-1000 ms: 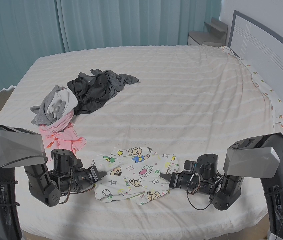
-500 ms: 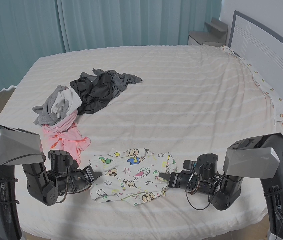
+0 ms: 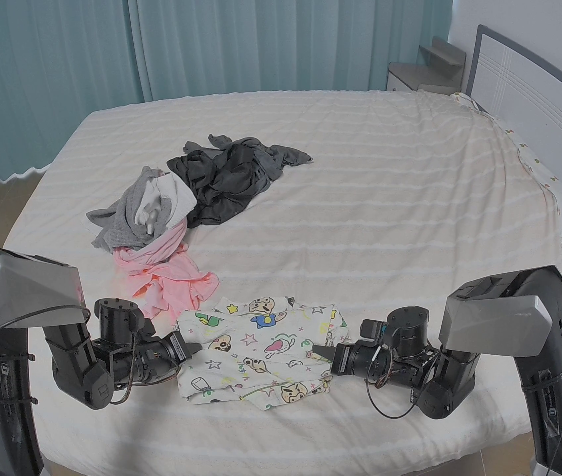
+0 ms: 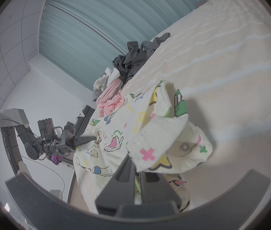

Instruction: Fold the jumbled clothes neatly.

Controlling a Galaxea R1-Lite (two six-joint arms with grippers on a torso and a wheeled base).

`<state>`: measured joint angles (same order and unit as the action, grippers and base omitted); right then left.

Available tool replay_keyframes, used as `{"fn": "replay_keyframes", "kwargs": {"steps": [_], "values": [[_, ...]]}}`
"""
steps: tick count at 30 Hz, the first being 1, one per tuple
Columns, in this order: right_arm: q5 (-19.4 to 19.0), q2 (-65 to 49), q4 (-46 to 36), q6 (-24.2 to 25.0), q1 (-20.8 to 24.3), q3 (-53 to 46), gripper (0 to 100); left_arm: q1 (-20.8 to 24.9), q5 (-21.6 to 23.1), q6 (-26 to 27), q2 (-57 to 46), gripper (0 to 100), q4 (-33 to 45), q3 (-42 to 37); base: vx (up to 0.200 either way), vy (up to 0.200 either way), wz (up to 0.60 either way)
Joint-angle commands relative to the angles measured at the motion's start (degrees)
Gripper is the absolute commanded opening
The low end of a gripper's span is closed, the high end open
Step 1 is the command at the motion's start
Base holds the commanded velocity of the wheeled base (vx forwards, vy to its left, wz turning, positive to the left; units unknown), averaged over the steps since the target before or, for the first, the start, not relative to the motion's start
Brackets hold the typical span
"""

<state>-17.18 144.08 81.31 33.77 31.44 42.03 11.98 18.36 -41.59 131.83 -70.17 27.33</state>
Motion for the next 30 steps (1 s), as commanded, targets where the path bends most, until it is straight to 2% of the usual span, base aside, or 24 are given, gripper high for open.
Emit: {"fn": "replay_keyframes", "kwargs": {"steps": [1,4,5,7,8,15,17,18,26,30], "values": [[0.0,0.2,0.0,-0.1,0.0,0.1,0,0.1,0.0,0.0,-0.2,0,-0.4,-1.0,0.0,0.0,0.0],[0.1,-0.1,-0.2,-0.1,0.0,-0.2,0,0.4,0.0,-0.1,-0.2,0,-1.7,-2.2,0.0,0.0,0.0],[0.1,-0.2,-0.1,-0.1,0.0,-0.4,100,0.5,0.0,0.0,-0.2,0,-2.3,-2.8,0.0,0.0,0.0],[0.2,-0.4,0.0,-0.5,0.0,-0.6,100,0.7,0.0,0.0,-0.3,0,-4.2,-4.3,0.0,0.0,0.0],[0.4,-0.6,0.3,-0.8,0.0,-0.8,100,0.7,0.0,0.0,-0.8,100,-5.6,-5.3,0.0,0.0,0.0],[1.1,-11.1,1.1,-0.7,-0.2,-8.6,100,0.7,-2.0,0.6,-6.8,100,-17.0,-13.5,0.0,0.0,0.0],[1.4,-13.1,1.1,-0.7,-0.3,-10.0,100,0.7,-2.0,0.6,-8.0,100,-18.1,-14.6,0.0,0.0,0.0],[2.6,-17.7,1.0,-0.7,-0.6,-12.3,100,0.6,-2.0,0.6,-11.6,100,-19.2,-16.3,0.0,0.0,0.0],[11.6,-36.2,-0.3,-0.9,-1.2,-21.7,100,-0.8,-2.1,1.0,-30.1,100,-18.2,-16.9,0.0,0.0,0.0],[15.0,-49.8,-5.0,-1.6,-1.0,-26.3,100,-1.3,-2.1,1.4,-41.7,100,-12.3,-17.1,0.0,0.0,0.0]]}}
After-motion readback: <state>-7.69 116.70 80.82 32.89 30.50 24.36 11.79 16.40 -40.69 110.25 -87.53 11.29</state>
